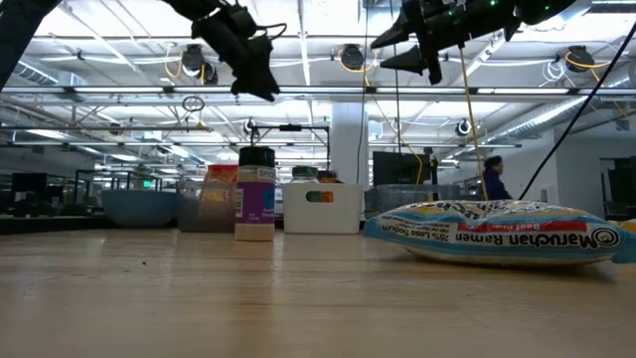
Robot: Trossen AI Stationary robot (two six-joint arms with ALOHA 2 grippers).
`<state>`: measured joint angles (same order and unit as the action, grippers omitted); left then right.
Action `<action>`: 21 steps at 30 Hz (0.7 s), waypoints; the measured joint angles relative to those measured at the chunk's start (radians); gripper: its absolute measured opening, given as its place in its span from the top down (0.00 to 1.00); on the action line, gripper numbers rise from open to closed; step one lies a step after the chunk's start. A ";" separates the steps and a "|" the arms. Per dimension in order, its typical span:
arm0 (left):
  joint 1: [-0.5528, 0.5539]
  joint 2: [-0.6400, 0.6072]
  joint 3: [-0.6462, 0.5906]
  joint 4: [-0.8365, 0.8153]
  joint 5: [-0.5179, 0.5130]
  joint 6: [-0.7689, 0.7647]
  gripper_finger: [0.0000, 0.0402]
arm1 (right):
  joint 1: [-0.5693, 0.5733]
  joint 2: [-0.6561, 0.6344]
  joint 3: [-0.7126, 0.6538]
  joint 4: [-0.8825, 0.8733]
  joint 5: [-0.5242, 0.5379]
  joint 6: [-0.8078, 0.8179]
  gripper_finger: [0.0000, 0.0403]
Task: Pick & Place Food Item
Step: Put the blue noodle pack into the left black bin
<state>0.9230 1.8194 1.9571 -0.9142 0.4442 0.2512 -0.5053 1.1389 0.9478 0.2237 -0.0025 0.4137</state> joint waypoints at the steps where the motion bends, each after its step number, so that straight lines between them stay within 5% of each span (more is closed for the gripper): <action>1: -0.009 0.000 0.008 0.001 0.000 -0.007 0.54 | 0.000 0.000 0.000 0.005 0.000 -0.009 0.47; 8: -0.079 -0.013 0.024 -0.058 0.053 -0.126 0.54 | 0.001 0.000 0.000 0.026 -0.012 -0.007 0.47; 21: -0.290 -0.213 0.024 -0.326 0.098 -0.183 0.54 | 0.001 0.000 0.000 0.026 -0.314 -0.020 0.47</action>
<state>0.6334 1.6068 1.9812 -1.2404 0.5419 0.0682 -0.5041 1.1389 0.9478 0.2501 -0.3164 0.3937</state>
